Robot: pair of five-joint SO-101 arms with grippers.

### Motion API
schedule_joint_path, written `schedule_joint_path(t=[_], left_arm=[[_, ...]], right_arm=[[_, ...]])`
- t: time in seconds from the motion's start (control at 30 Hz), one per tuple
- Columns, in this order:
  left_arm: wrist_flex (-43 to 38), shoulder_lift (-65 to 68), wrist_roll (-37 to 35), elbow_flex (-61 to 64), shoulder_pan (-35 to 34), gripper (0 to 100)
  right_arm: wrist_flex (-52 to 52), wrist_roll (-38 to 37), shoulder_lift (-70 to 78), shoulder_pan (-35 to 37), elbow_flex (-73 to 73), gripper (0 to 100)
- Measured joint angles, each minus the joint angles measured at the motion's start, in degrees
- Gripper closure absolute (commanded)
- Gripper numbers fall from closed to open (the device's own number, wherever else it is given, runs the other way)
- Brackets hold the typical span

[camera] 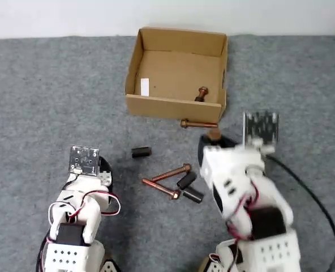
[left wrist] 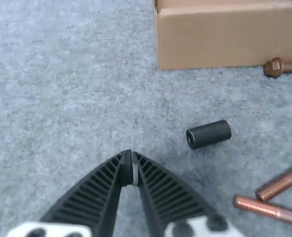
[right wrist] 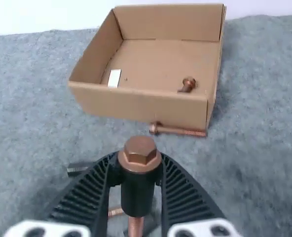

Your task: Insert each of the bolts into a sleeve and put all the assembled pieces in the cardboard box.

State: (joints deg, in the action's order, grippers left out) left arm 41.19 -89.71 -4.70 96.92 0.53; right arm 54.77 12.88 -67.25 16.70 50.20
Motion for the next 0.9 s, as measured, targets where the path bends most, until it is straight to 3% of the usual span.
schedule_joint_path(t=[0.47,0.9], left_arm=[[0.1,0.3,0.1,0.0,0.0,100],[1.2,0.3,0.1,0.0,-0.4,100]], right_arm=[[-26.9,-1.8,46.5,-0.2,-25.3,99.1],[-29.5,-2.0,86.0,-0.2,-57.3,99.1]])
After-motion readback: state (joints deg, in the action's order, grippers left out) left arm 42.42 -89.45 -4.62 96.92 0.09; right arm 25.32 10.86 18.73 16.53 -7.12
